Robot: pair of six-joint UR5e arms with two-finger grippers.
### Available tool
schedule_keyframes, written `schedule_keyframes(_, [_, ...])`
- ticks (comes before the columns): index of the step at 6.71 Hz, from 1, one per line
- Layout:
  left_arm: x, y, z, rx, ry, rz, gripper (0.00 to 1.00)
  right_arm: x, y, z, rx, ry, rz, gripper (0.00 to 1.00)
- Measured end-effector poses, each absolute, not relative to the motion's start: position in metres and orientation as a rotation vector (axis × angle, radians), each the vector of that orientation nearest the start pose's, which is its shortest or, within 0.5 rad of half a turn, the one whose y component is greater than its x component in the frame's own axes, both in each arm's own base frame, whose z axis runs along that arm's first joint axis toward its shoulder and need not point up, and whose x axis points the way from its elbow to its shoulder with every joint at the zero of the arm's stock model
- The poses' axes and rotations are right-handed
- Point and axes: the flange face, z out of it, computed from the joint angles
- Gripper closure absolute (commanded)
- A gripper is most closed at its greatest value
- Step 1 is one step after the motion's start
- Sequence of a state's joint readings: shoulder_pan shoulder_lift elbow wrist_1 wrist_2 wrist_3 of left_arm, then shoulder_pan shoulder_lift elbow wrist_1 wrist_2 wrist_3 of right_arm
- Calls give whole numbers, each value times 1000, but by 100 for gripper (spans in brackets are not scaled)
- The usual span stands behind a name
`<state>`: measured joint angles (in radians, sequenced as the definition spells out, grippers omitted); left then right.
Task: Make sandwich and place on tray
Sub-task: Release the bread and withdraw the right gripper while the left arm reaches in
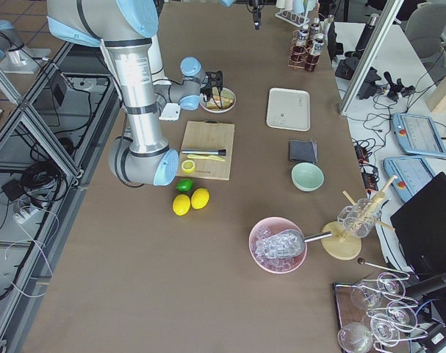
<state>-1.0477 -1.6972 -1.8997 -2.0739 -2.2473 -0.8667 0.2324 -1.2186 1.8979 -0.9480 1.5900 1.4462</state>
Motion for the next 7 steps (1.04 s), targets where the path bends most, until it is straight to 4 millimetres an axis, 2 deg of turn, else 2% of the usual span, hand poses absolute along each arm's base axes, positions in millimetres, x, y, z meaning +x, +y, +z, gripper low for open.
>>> schedule_keyframes(5, [203,-494,372,311,1064,18,2,-542,-242,249,235,-1271,49,100])
schedule_keyframes(6, [203,-494,372,311,1064,18,2,-543,-241,250,257,-1265,18,30])
schedule_keyframes(7, [203,-494,371,312,1064,17,2,-543,-241,250,276,-1260,-4,0])
